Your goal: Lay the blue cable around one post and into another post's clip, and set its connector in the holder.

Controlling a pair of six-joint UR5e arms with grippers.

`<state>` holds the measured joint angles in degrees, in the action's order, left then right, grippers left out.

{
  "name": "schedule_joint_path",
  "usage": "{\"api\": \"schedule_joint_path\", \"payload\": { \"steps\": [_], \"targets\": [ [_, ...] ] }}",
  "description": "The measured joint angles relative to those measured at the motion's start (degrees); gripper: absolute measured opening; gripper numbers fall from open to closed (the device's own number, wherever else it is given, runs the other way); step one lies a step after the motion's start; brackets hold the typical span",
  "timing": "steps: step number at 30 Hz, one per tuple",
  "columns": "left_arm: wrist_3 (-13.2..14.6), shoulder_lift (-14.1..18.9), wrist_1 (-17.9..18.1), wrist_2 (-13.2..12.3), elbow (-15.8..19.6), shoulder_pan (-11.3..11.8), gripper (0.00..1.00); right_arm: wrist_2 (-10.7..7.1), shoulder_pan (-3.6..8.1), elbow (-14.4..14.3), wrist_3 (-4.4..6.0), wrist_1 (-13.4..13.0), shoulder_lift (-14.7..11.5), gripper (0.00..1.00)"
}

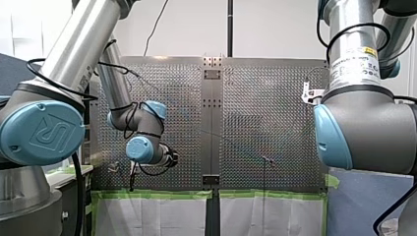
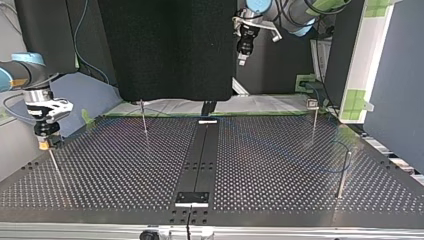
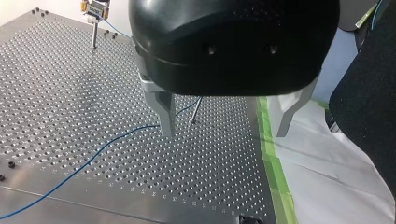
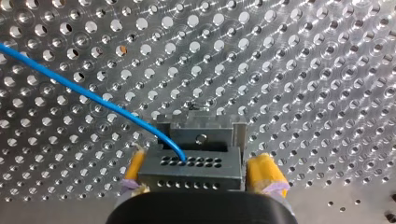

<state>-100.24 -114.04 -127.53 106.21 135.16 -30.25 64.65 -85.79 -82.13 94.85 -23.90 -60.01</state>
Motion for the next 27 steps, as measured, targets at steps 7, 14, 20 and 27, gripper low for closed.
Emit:
{"api": "schedule_joint_path", "payload": {
  "steps": [7,14,20,27],
  "targets": [
    [0.0,0.0,0.0,0.0,0.0,0.0,1.0,0.0,-0.01,0.0,0.0,0.0,0.0,1.0],
    [0.1,0.0,0.0,0.0,0.0,0.0,1.0,0.0,0.0,0.0,0.0,0.0,0.0,1.0],
    [0.0,0.0,-0.5,0.0,0.0,0.0,1.0,0.0,-0.01,0.0,0.0,0.0,0.0,1.0],
    [-0.3,0.0,-0.8,0.0,0.0,0.0,1.0,0.0,-0.01,0.0,0.0,0.0,0.0,1.0]
  ]
}}
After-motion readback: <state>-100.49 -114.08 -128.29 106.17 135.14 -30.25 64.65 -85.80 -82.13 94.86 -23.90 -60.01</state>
